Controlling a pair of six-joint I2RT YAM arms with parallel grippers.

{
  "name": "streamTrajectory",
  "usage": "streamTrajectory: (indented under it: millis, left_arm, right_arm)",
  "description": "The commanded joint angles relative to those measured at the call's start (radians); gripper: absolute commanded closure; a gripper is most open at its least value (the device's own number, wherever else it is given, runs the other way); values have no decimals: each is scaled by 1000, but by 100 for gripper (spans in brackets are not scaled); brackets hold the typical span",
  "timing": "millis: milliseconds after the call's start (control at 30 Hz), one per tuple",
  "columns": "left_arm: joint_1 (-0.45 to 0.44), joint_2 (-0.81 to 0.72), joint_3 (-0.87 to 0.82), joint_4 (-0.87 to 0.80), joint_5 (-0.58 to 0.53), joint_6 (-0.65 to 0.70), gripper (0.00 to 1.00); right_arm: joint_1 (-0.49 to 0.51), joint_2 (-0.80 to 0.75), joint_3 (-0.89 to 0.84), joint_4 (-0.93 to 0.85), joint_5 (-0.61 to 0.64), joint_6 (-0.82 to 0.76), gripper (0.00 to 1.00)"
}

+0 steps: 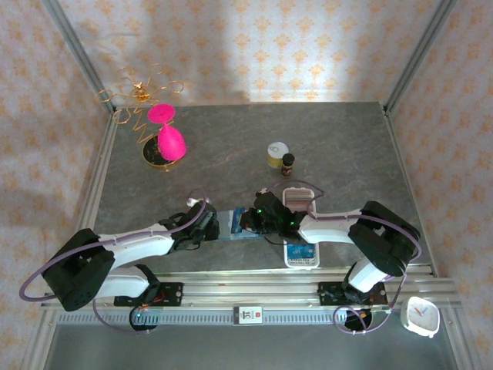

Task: Put the credit cards into the card holder

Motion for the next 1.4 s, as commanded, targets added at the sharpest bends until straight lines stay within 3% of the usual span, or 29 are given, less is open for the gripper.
streamTrajectory:
  millis: [0, 1367]
  left_arm:
    - [3, 25, -35, 2, 22, 10, 75]
    - [3, 38, -43, 12, 38, 2, 77]
  right_arm:
    - [2, 11, -18, 45, 2, 29, 100]
    - [-3, 83, -91, 268, -104, 115, 100]
